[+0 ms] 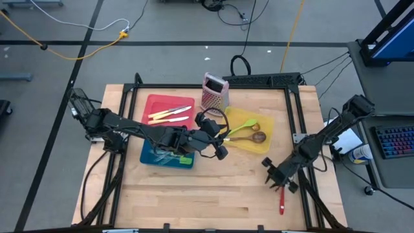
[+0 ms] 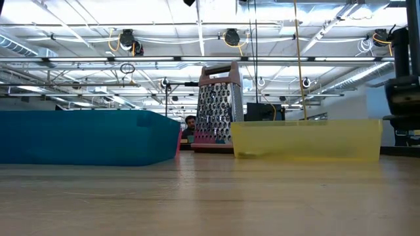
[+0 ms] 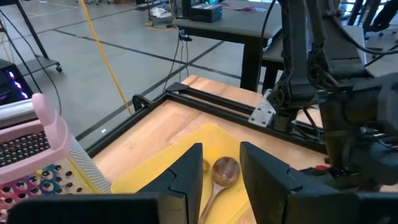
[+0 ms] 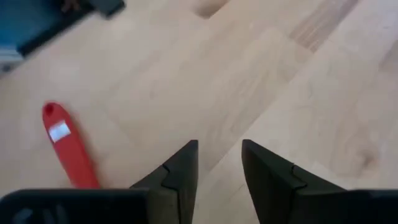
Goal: Pick & Place Kitchen Items
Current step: Put the red spoon into the yellow bin
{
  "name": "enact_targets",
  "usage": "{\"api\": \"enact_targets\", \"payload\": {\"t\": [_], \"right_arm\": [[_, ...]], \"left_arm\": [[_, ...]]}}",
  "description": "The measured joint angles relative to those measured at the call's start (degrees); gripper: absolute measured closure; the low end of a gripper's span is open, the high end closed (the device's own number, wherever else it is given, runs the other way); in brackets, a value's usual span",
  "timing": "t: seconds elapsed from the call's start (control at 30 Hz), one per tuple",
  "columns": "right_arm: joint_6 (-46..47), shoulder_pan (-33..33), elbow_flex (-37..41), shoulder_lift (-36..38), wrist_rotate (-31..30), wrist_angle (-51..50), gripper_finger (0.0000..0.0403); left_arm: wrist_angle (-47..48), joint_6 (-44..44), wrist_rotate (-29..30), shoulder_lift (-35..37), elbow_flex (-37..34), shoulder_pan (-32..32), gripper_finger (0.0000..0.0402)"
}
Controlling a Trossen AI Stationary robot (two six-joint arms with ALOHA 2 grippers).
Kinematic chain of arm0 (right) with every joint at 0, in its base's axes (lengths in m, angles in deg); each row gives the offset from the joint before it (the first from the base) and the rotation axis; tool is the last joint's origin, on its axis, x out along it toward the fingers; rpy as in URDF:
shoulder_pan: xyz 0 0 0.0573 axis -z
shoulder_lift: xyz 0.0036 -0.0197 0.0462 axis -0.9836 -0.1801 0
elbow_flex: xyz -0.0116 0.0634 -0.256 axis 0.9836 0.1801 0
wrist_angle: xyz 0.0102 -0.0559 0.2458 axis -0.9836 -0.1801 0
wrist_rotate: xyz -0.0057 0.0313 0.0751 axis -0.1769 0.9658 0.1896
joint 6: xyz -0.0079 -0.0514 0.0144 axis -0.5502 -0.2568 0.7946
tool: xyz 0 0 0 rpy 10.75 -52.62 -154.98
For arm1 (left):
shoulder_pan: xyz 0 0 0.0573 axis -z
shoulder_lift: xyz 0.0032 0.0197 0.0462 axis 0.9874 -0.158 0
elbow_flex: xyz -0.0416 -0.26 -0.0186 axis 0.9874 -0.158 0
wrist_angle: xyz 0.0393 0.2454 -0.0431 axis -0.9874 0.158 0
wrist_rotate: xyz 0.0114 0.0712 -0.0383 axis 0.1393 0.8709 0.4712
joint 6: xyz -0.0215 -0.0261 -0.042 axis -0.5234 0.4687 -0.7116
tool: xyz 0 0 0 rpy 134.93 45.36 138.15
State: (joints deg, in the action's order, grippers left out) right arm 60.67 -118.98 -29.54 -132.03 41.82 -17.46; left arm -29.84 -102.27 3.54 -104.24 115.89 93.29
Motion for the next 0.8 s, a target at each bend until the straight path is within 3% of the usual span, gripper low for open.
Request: {"api": "enact_targets", "payload": {"t": [0.13,0.23,0.37,0.57,0.67,0.8], "right_arm": [[0.7,0.2,0.1,0.0,7.5,0.4,0.0288],[5.4,0.2,0.1,0.0,10.1,7.2,0.0294],[14.5,-0.2,0.0,0.0,8.8,16.3,0.0303],[23.5,0.4,0.0,-0.1,-1.9,24.1,0.031],[35.7,1.1,0.0,0.0,-4.4,25.5,0.031],[53.0,0.6,-0.1,0.0,-2.0,18.8,0.0312]], "left_arm": [[0.0,0.0,-1.3,0.0,0.0,0.0,0.0291],[-0.3,0.0,-1.3,0.0,0.0,0.0,0.0291],[-1.1,0.0,-1.3,0.0,0.0,0.0,0.0291],[-1.4,0.0,-1.3,0.0,0.0,0.0,0.0291],[-1.5,0.0,-1.3,0.0,0.0,0.0,0.0291],[-1.5,0.0,-1.3,0.0,0.0,0.0,0.0291]]}}
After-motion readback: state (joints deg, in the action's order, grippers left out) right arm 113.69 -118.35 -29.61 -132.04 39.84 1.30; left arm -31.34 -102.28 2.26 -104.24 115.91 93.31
